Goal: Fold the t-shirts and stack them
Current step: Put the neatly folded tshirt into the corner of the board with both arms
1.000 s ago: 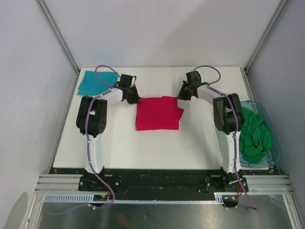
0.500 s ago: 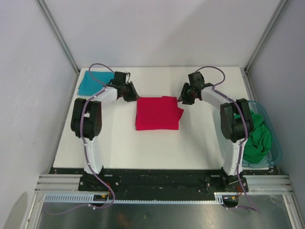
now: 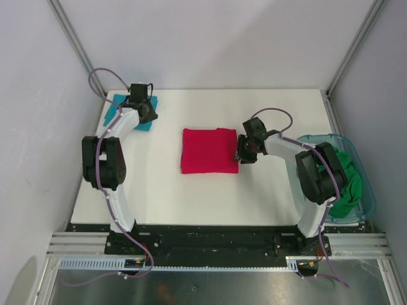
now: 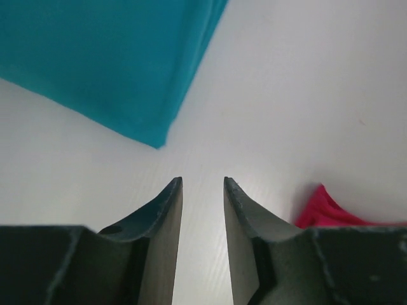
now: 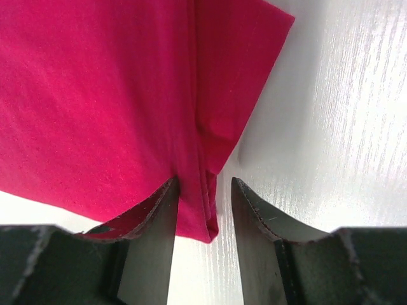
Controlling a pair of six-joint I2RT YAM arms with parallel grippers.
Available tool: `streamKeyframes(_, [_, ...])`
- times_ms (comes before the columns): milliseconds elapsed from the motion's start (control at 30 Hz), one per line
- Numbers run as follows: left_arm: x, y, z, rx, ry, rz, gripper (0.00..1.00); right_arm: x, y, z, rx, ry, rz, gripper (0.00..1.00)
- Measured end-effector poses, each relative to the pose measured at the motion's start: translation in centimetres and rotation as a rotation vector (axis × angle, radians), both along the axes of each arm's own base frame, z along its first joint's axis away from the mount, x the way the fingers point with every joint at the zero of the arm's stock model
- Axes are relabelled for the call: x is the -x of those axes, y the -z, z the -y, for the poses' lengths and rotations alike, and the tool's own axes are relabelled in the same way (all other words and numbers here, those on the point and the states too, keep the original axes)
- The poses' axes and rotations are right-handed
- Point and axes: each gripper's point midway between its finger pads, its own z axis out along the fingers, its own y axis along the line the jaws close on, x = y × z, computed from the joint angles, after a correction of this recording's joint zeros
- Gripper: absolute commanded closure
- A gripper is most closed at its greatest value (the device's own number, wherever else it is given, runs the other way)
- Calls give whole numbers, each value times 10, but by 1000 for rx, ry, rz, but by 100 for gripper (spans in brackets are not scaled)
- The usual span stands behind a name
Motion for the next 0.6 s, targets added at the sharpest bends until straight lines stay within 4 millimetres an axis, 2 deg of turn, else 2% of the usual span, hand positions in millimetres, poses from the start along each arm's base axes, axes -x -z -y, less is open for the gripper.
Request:
streamKeyframes(133, [-21,4,-18,-134,0,-20,62,4,-5,1,-4,-4,11,57])
streamKeyframes(300, [-41,14,-30,-241,20,-58,62,4,-19,1,-18,-5,42,56])
streamKeyframes(433, [-48,29,-35,-287,44,-101,63,5,-22,5,-19,-3,49,57])
streamKeyframes(600, [-48,61,-36,-318,87,-179,63,7,-26,13,-17,7,54,57])
